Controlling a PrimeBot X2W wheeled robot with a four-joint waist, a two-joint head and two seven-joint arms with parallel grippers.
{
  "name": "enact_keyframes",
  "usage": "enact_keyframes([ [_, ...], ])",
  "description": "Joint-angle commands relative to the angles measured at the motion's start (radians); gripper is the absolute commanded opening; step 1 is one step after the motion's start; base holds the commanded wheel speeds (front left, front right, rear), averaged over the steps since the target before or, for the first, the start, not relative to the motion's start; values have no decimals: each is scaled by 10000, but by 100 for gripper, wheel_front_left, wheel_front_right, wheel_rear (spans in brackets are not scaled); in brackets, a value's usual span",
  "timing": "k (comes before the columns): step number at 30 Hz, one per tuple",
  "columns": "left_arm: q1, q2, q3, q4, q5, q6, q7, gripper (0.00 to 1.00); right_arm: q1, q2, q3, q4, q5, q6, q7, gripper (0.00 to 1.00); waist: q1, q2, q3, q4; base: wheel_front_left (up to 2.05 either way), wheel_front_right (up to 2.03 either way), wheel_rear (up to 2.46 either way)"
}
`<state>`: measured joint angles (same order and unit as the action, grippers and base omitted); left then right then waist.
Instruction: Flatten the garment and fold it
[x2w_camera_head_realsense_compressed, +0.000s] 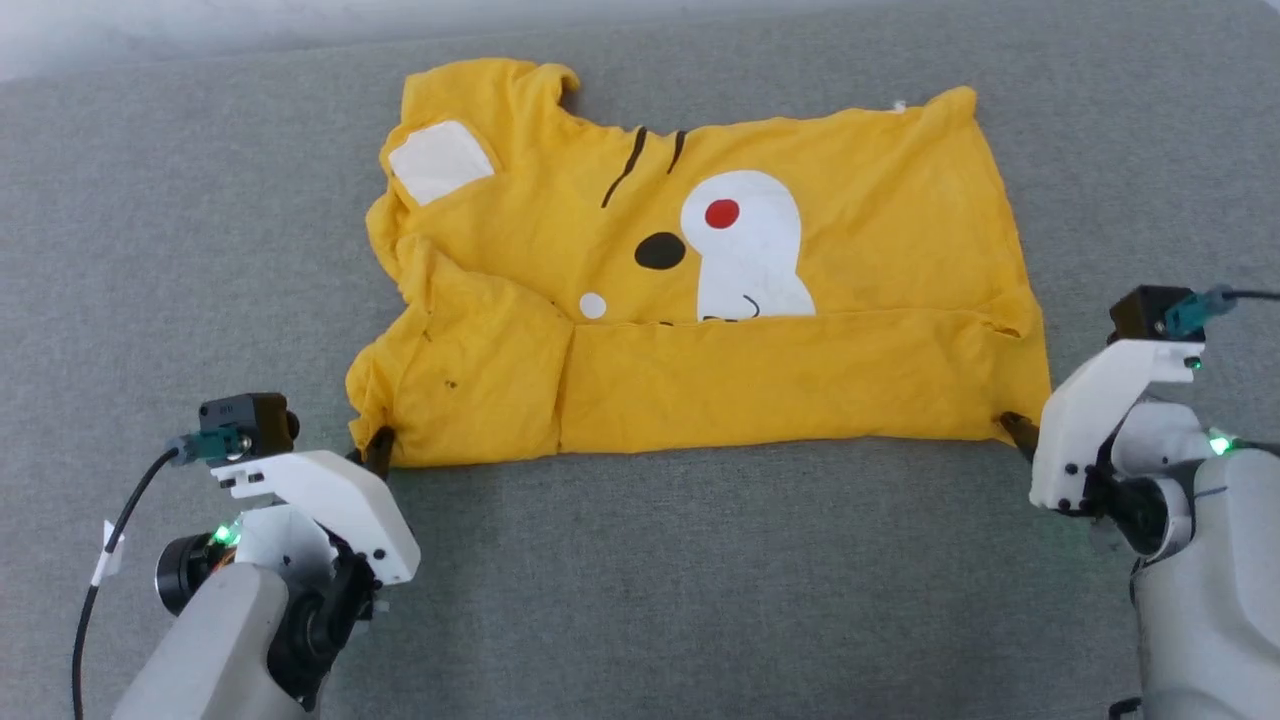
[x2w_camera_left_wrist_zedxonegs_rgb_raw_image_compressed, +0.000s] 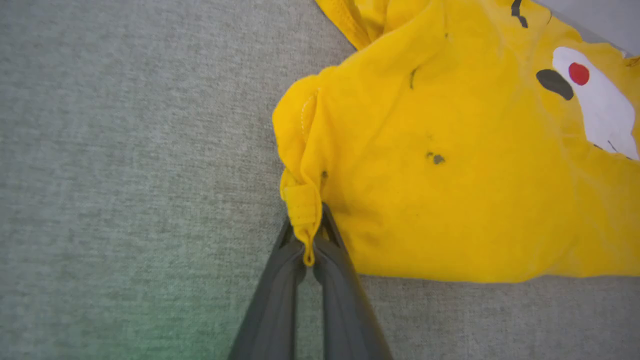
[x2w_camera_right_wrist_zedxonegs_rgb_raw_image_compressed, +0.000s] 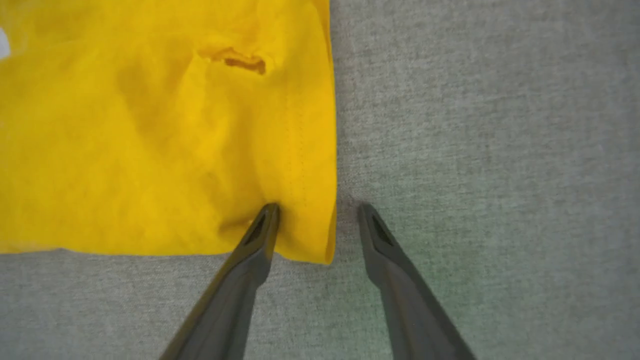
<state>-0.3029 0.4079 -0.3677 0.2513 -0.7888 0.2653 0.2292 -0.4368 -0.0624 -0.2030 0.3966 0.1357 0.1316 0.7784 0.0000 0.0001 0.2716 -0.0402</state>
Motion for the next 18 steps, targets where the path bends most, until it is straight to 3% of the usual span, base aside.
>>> enact_keyframes([
  [1, -21, -27, -77, 183, 147, 6, -43, 0, 180, 122, 53, 123, -76, -9, 445, 0, 0, -1, 29, 64, 0, 0, 0],
  [4, -57, 24, -20, 129, 395, 10, -620, 0, 260, 122, -13, -460, -101, -9, 658, 0, 0, -1, -80, 112, 0, 0, 0],
  [9, 153, 208, 120, -17, 1010, 270, -1865, 0, 700, 122, -36, -1696, 40, -9, -810, 0, 0, -1, -569, 211, 0, 0, 0],
  [13, 751, 399, 109, -413, 1161, 600, -1915, 0, 1478, 122, -43, -2555, 317, -9, -1419, 0, 0, -1, -1020, 302, 0, 0, 0],
  [18, 1783, 687, 154, -1303, 1163, 1109, -1664, 0, 2661, 122, -319, -3764, 795, -9, -1366, 0, 0, -1, -1369, 394, 0, 0, 0],
])
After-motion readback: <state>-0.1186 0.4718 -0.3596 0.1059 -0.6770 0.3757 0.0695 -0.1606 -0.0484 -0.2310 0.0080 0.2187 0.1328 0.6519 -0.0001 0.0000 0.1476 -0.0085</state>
